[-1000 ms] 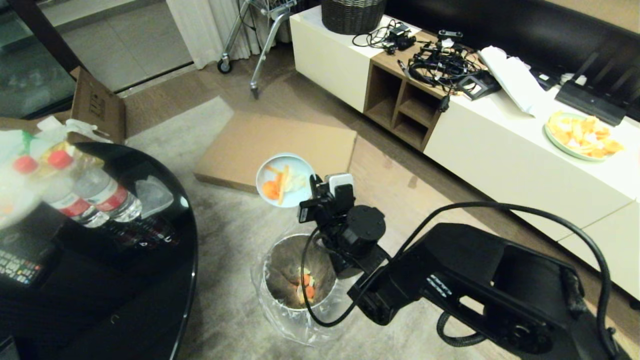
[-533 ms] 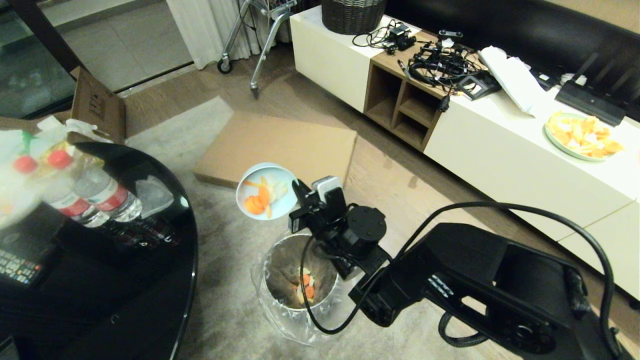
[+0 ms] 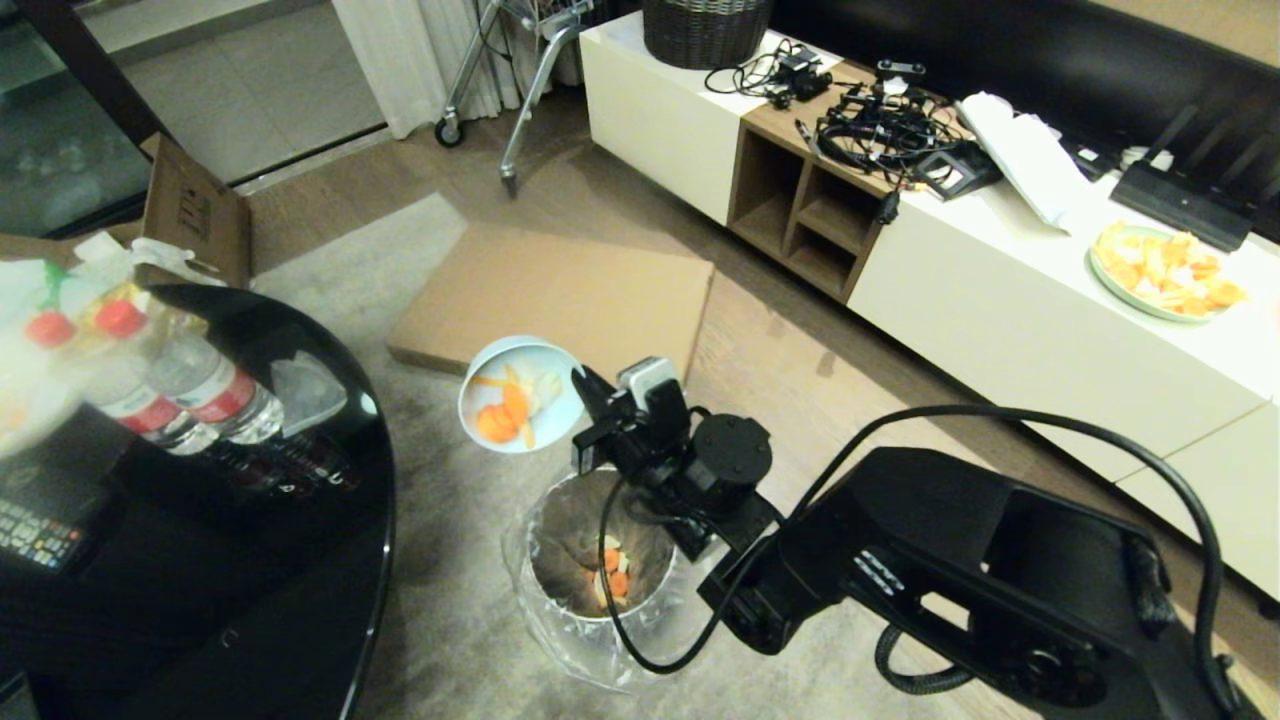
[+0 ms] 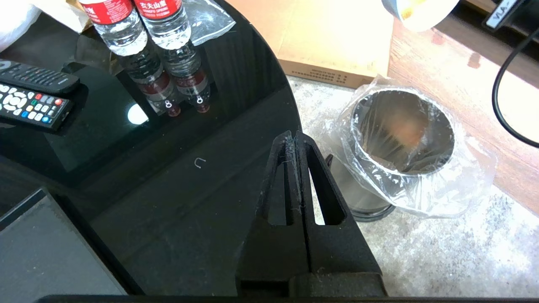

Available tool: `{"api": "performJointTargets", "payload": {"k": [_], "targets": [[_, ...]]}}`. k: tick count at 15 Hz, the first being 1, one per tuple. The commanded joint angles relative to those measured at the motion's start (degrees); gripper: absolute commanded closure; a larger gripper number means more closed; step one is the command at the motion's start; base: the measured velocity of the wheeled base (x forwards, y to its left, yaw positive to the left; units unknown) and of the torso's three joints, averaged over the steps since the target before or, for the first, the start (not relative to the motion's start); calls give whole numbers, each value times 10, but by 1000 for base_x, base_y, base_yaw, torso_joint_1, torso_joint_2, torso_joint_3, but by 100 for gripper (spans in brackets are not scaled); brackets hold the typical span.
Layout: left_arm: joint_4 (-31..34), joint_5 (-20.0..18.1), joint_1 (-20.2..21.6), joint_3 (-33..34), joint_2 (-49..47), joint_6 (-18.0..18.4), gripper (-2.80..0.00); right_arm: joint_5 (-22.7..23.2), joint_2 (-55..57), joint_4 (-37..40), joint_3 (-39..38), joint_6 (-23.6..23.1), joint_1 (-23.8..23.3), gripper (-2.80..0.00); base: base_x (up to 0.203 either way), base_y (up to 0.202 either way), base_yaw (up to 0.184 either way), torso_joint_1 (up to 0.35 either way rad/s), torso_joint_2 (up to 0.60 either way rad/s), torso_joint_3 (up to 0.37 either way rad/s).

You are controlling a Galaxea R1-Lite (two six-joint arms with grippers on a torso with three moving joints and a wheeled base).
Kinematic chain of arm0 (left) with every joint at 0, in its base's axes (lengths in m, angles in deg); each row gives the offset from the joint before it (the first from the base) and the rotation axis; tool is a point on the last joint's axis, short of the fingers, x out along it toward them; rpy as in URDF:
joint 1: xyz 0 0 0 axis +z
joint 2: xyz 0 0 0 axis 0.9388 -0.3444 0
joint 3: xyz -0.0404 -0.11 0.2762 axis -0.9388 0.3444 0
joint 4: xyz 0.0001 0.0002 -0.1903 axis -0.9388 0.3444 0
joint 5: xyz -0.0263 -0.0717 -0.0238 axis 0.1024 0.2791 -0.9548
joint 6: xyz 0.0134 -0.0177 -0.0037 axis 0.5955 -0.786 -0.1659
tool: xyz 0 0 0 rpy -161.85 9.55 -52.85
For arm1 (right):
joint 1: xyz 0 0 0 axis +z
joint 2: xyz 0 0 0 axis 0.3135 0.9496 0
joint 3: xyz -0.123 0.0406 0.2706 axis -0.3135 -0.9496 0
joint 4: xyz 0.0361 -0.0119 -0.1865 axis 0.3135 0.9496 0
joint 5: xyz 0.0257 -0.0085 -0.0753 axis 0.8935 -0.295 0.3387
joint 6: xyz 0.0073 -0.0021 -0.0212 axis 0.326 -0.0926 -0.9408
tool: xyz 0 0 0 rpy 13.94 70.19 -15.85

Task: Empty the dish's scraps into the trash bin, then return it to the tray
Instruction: Pour the leftover food from the bowl into the trash can

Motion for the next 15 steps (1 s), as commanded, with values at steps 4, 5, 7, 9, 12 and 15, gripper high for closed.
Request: {"api": "performJointTargets", "payload": {"k": [4, 5, 7, 9, 12, 15], "targets": [[0, 0, 0, 0, 0, 0, 0, 41, 19, -27, -2, 18, -13, 0, 0, 0, 0, 0, 0, 0], [0, 0, 0, 0, 0, 0, 0, 41, 23, -27, -4, 24, -18, 0, 0, 0, 0, 0, 0, 0], [0, 0, 0, 0, 0, 0, 0, 41, 34, -27, 0, 34, -25, 0, 0, 0, 0, 0, 0, 0], [0, 0, 0, 0, 0, 0, 0, 40, 49, -27, 6, 47, -28, 0, 0, 0, 0, 0, 0, 0], [0, 0, 0, 0, 0, 0, 0, 37, 71, -27, 52, 75, -29, 0, 0, 0, 0, 0, 0, 0], [0, 0, 0, 0, 0, 0, 0, 36, 100, -27, 108, 94, -29, 0, 0, 0, 0, 0, 0, 0]]}}
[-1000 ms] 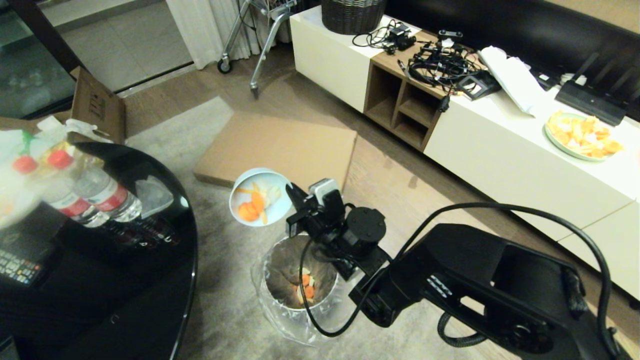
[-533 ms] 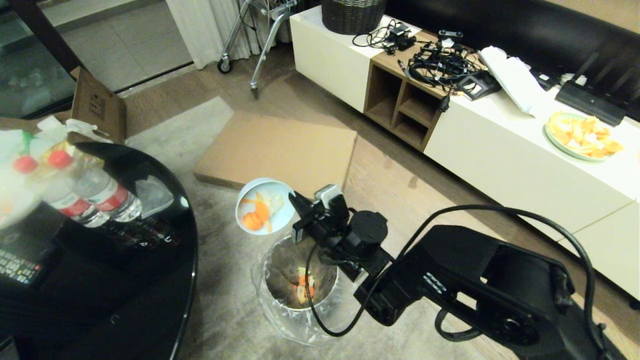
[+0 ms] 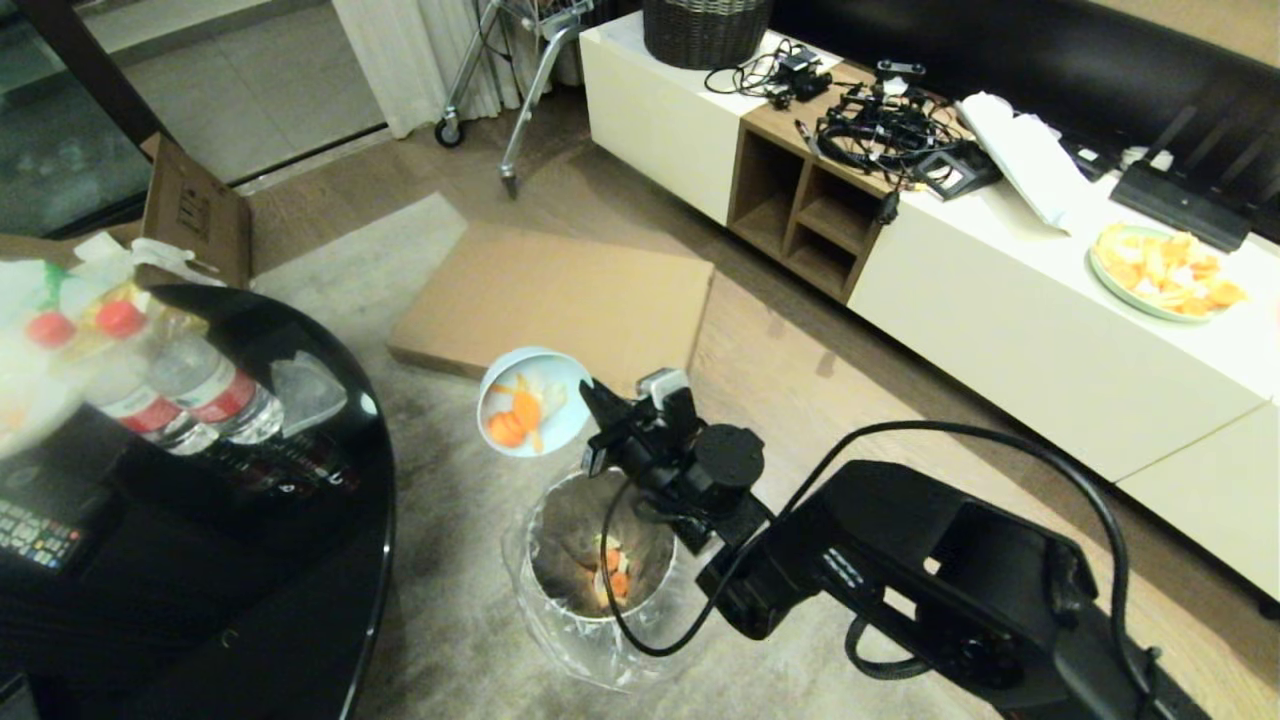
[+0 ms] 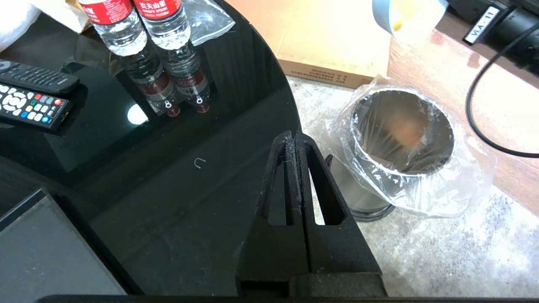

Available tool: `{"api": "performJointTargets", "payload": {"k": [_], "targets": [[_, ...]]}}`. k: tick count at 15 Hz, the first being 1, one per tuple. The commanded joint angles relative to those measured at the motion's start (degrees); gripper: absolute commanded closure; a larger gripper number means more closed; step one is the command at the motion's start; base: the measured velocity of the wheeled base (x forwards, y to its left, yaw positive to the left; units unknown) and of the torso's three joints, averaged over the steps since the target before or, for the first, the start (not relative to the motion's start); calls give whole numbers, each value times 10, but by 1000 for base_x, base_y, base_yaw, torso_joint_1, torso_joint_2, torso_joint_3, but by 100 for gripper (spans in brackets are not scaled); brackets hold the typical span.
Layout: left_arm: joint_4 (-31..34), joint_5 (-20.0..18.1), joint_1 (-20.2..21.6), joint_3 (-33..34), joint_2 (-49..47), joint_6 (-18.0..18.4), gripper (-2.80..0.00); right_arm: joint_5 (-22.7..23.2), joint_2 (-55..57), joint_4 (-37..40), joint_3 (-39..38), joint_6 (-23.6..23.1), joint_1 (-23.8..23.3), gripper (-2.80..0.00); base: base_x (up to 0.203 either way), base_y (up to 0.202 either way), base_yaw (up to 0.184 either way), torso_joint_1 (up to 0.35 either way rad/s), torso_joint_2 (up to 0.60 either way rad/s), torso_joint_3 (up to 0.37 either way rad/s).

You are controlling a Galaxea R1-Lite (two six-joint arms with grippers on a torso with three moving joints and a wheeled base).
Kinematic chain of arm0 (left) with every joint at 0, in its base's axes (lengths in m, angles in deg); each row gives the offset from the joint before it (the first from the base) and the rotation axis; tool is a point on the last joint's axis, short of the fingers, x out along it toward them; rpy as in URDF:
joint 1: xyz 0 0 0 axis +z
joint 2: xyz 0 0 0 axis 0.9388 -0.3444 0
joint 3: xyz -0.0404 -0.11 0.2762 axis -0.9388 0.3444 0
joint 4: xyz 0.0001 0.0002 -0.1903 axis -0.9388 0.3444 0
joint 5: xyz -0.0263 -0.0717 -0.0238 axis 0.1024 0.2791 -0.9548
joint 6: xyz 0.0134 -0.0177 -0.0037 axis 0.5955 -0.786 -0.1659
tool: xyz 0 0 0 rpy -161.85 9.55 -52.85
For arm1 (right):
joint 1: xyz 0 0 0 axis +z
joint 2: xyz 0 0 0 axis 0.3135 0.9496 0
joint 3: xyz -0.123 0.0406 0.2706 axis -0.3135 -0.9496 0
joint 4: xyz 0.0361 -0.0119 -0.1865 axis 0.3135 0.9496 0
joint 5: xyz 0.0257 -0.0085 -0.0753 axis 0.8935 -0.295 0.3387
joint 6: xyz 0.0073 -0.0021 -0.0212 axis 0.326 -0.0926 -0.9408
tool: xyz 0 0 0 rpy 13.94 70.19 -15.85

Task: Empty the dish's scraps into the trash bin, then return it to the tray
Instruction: Pour the leftover food from the bowl into the trash can

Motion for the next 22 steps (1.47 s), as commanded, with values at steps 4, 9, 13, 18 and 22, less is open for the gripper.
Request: {"api": "performJointTargets", "payload": {"k": [4, 9, 13, 18, 22], "targets": [[0, 0, 0, 0, 0, 0, 0, -68, 55, -28, 106, 14, 4, 0, 0, 0, 0, 0, 0, 0], [0, 0, 0, 0, 0, 0, 0, -102, 60, -28, 107, 27, 5, 0, 0, 0, 0, 0, 0, 0], [0, 0, 0, 0, 0, 0, 0, -102, 57, -28, 104, 23, 5, 0, 0, 0, 0, 0, 0, 0], [0, 0, 0, 0, 0, 0, 0, -102, 31, -28, 65, 23, 5, 0, 0, 0, 0, 0, 0, 0], [0, 0, 0, 0, 0, 0, 0, -102, -8, -28, 3, 20, 5, 0, 0, 0, 0, 0, 0, 0]]}}
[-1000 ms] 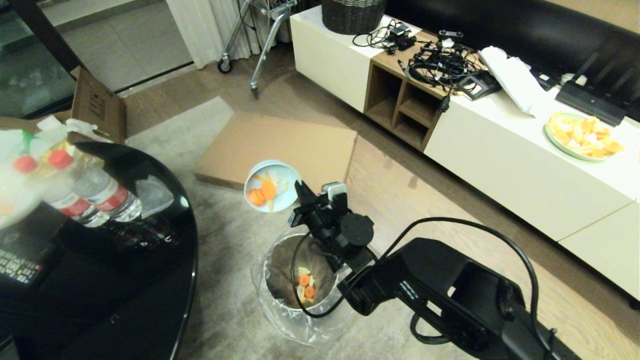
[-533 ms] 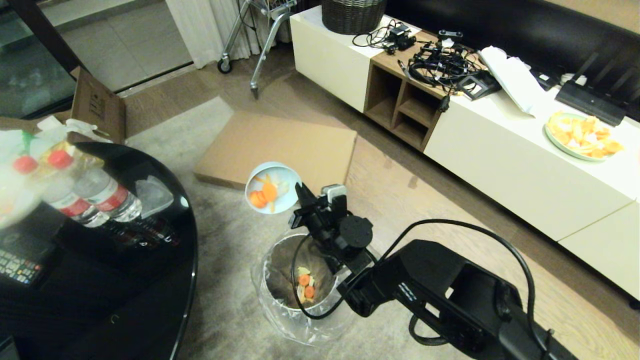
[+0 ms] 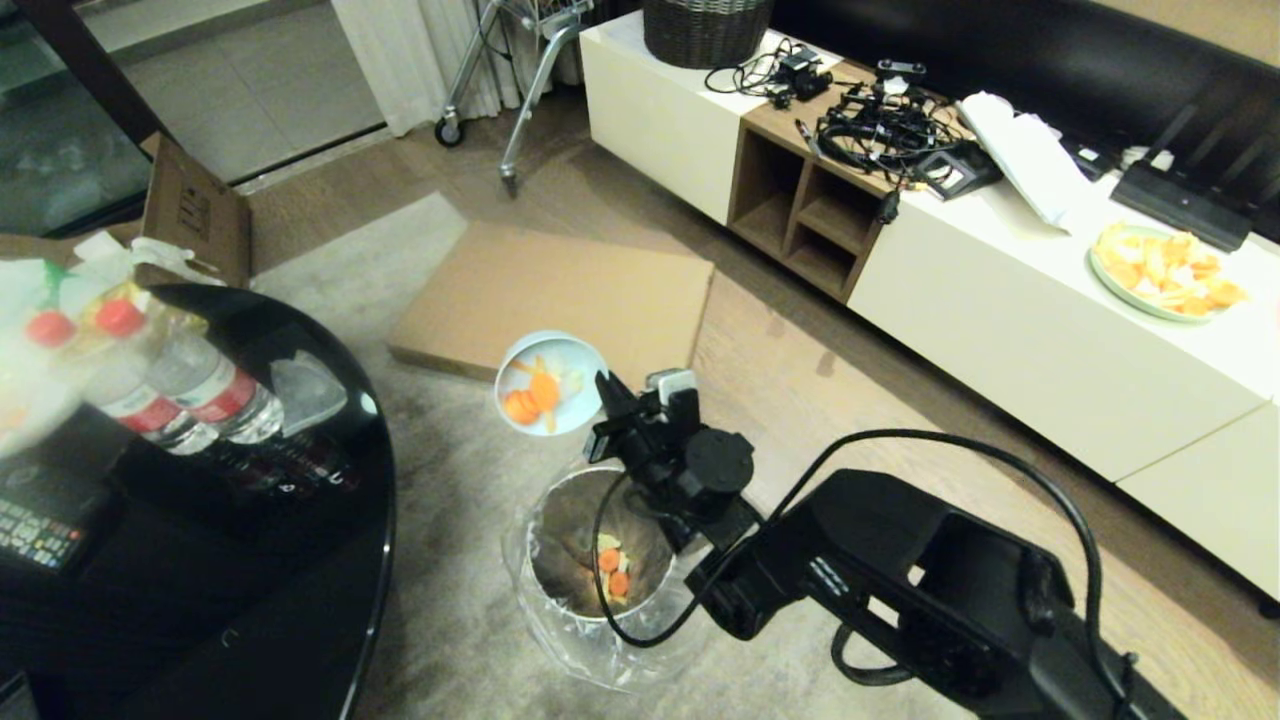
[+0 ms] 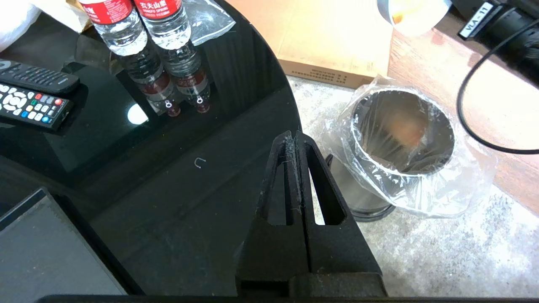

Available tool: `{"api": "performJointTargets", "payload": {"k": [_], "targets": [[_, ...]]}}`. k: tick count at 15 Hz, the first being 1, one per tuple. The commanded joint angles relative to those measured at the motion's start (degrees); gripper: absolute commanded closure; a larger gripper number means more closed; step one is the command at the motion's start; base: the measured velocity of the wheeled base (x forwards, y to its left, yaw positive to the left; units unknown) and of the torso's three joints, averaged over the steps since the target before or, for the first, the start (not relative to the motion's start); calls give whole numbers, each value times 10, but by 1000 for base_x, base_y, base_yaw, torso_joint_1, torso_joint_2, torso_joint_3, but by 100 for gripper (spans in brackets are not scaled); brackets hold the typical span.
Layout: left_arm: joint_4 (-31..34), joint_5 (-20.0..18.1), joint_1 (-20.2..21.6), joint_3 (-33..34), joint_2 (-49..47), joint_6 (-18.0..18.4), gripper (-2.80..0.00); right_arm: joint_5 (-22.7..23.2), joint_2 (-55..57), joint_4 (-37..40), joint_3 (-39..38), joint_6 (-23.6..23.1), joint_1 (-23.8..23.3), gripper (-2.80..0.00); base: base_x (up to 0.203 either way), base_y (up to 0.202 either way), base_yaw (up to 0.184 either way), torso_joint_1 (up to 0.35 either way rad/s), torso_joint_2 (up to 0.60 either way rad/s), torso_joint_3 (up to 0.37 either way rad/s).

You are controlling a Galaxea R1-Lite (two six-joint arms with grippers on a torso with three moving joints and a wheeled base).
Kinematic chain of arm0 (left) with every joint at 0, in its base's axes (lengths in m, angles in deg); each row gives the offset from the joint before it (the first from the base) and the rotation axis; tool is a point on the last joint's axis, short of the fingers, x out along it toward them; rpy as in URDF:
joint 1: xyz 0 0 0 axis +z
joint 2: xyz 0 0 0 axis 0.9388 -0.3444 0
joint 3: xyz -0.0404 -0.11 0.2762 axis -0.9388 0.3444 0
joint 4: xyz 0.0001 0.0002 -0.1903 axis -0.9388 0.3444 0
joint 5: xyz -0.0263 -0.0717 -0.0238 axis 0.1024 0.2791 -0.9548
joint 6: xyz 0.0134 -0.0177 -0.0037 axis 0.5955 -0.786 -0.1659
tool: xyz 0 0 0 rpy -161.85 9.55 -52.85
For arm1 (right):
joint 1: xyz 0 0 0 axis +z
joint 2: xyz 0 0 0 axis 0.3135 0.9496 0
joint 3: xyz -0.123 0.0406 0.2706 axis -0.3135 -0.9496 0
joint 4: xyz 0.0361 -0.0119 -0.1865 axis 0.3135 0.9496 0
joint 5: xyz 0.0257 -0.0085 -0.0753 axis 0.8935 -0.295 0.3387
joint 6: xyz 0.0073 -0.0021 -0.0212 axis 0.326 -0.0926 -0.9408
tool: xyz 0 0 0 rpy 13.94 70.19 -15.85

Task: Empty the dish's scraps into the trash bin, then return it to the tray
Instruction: Pour the leftover food from the bowl into the trash can

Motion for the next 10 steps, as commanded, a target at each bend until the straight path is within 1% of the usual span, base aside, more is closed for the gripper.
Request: {"api": "performJointTargets", "payload": {"k": [1, 4, 6, 9, 10], "targets": [[0, 0, 0, 0, 0, 0, 0, -1, -35, -28, -46, -5, 0, 0, 0, 0, 0, 0, 0, 0], [0, 0, 0, 0, 0, 0, 0, -2, -61, -28, -117, -35, -1, 0, 0, 0, 0, 0, 0, 0], [0, 0, 0, 0, 0, 0, 0, -2, -72, -28, -154, -72, 0, 0, 0, 0, 0, 0, 0, 0], [0, 0, 0, 0, 0, 0, 0, -2, -78, -28, -166, -134, 4, 0, 0, 0, 0, 0, 0, 0], [0, 0, 0, 0, 0, 0, 0, -2, -77, -28, -167, -162, 4, 0, 0, 0, 0, 0, 0, 0]]}}
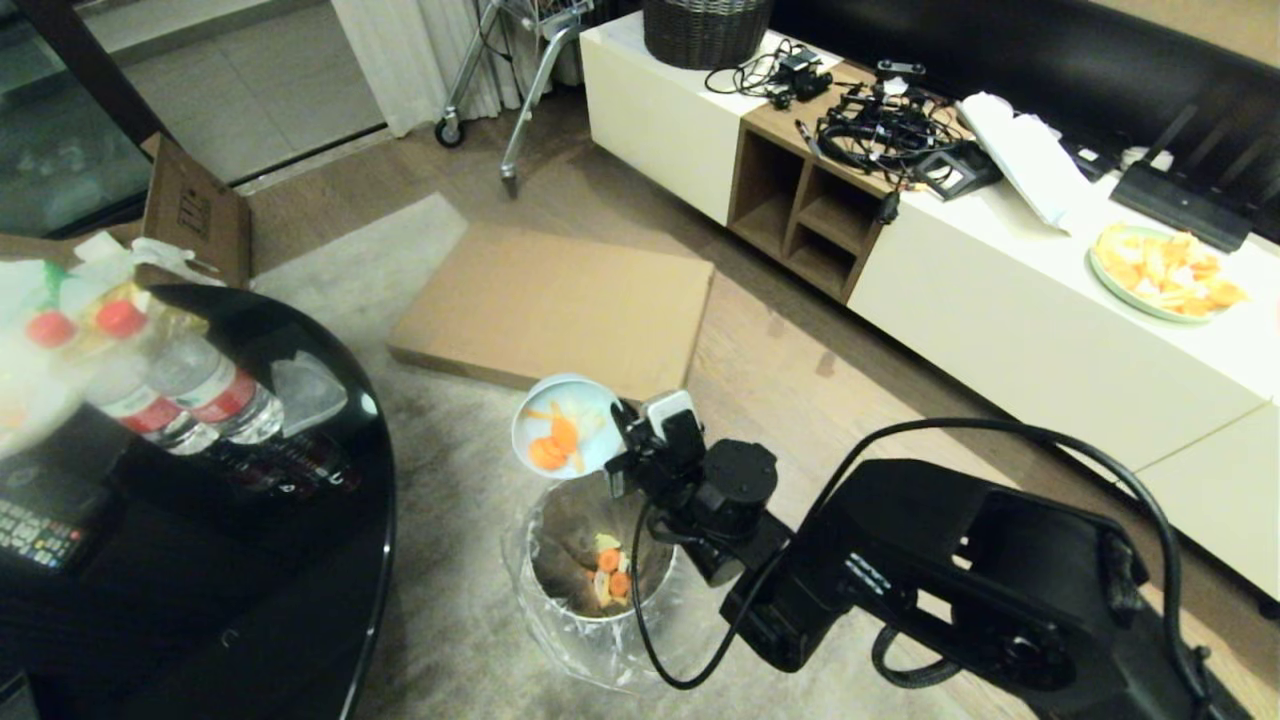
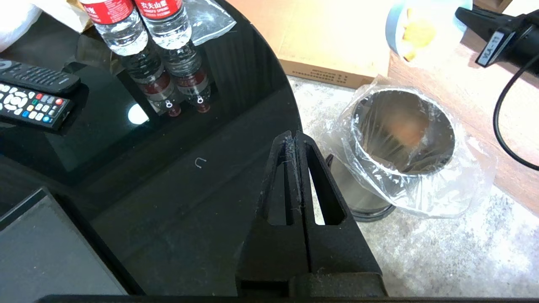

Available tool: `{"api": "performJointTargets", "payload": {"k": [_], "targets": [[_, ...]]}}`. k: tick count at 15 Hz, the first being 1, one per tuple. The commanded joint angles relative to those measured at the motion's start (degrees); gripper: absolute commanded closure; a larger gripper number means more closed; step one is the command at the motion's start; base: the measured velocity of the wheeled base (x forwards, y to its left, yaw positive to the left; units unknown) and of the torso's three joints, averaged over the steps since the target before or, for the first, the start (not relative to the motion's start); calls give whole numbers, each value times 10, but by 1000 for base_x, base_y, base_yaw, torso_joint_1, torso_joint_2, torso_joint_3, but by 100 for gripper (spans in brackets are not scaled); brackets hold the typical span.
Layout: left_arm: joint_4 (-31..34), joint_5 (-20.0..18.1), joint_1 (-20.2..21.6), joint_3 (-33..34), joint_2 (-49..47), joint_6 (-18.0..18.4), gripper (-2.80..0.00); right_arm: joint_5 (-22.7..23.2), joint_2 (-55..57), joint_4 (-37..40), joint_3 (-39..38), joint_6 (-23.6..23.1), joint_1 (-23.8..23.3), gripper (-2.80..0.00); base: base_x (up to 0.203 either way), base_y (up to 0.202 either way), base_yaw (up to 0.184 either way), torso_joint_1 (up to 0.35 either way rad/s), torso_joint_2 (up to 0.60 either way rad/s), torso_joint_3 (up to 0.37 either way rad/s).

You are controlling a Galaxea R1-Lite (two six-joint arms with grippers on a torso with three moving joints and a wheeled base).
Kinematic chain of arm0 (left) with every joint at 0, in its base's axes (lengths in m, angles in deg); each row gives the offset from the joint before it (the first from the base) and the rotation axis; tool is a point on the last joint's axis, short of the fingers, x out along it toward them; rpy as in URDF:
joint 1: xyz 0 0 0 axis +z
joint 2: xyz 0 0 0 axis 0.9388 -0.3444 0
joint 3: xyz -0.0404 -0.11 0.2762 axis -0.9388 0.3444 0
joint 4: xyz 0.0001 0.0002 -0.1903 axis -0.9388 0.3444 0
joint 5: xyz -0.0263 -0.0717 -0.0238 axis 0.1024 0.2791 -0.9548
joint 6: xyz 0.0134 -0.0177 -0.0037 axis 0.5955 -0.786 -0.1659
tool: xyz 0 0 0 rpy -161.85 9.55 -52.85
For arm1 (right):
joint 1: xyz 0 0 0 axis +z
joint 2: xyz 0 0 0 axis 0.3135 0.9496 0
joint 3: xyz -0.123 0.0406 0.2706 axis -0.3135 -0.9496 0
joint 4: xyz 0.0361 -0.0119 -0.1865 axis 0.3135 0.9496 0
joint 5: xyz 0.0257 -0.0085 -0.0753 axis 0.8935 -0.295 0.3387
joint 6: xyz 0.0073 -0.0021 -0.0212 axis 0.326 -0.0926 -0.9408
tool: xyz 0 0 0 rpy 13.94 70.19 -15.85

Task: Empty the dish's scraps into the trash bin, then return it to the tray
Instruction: Pour the leftover food from the bowl into the trash can

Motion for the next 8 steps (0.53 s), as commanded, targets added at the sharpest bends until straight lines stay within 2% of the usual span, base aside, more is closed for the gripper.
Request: {"api": "performJointTargets", "payload": {"k": [1, 5, 8], "targets": [[0, 0, 0, 0, 0, 0, 0, -1, -3, -28, -4, -53, 0, 0, 0, 0, 0, 0, 0, 0], [0, 0, 0, 0, 0, 0, 0, 1, -2, -28, -11, -149, 0, 0, 0, 0, 0, 0, 0, 0], [0, 0, 0, 0, 0, 0, 0, 3, -9, -28, -53, -175, 1, 0, 0, 0, 0, 0, 0, 0]]}}
